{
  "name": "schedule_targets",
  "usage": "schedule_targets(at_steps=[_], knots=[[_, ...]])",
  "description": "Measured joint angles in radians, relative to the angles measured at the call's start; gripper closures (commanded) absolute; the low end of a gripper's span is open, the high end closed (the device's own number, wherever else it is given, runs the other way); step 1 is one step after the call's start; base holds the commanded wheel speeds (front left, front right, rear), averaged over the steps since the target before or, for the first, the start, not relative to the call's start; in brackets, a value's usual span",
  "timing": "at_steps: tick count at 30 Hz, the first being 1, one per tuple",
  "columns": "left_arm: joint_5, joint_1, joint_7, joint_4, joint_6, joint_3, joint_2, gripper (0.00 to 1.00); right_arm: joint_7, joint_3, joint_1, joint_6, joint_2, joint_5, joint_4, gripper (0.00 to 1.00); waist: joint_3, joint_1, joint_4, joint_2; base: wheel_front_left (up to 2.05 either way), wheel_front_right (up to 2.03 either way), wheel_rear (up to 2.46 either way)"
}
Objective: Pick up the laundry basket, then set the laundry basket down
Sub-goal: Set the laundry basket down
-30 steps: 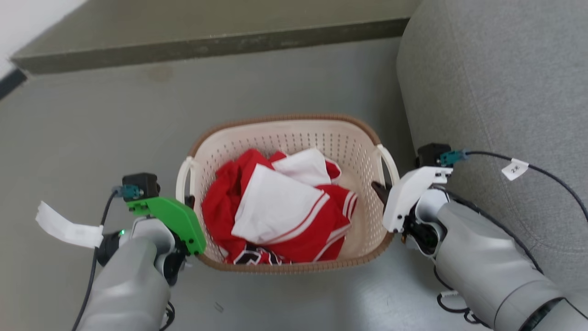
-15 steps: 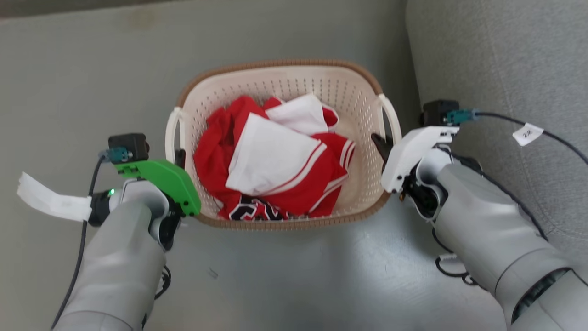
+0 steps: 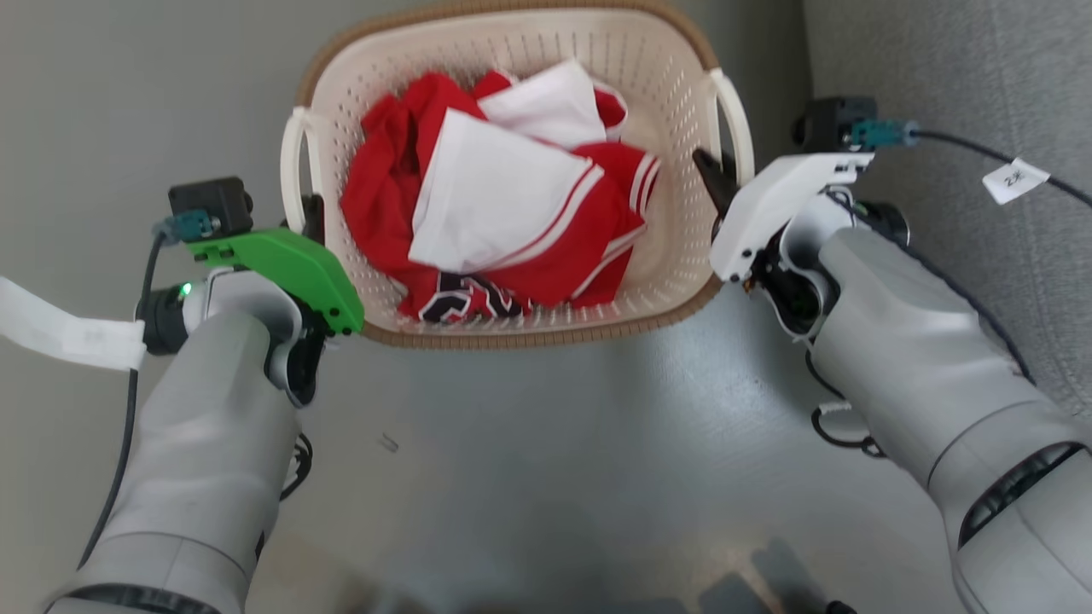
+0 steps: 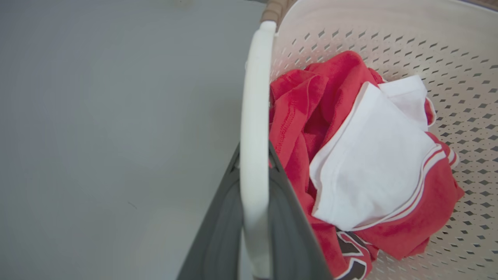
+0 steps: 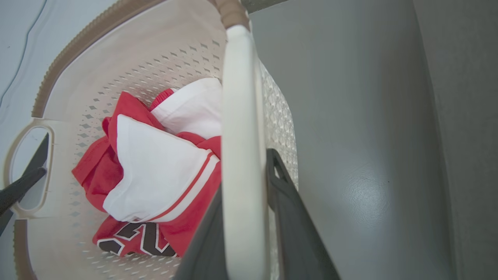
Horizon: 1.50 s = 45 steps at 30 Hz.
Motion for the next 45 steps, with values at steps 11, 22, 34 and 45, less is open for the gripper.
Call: schedule_targets(at_steps=[11, 22, 34, 45], knots=[[0.01, -0.076, -0.028, -0.007, 0.017, 0.004, 0.001, 1.0, -0.055, -0.001, -0.077, 0.0, -0.008, -0.018, -0.008, 1.0, 0.124, 0.0, 0.006, 0.0, 0.0, 0.0, 0.0], [0.027, -0.144, -0.047, -0.007, 0.028, 0.006, 0.007, 1.0, -0.087, -0.001, -0.133, 0.0, -0.01, -0.018, -0.011, 1.0, 0.234, 0.0, 0.009, 0.0, 0.0, 0.0, 0.0], [0.027, -0.198, -0.069, -0.007, 0.038, 0.015, 0.005, 1.0, -0.107, -0.005, -0.178, 0.0, -0.016, -0.02, -0.014, 1.0, 0.336, 0.0, 0.024, 0.0, 0.0, 0.0, 0.0], [0.027, -0.226, -0.081, -0.004, 0.042, 0.019, 0.003, 1.0, -0.116, -0.001, -0.212, 0.0, -0.017, -0.02, -0.014, 1.0, 0.394, -0.0001, 0.042, 0.0, 0.0, 0.0, 0.0]])
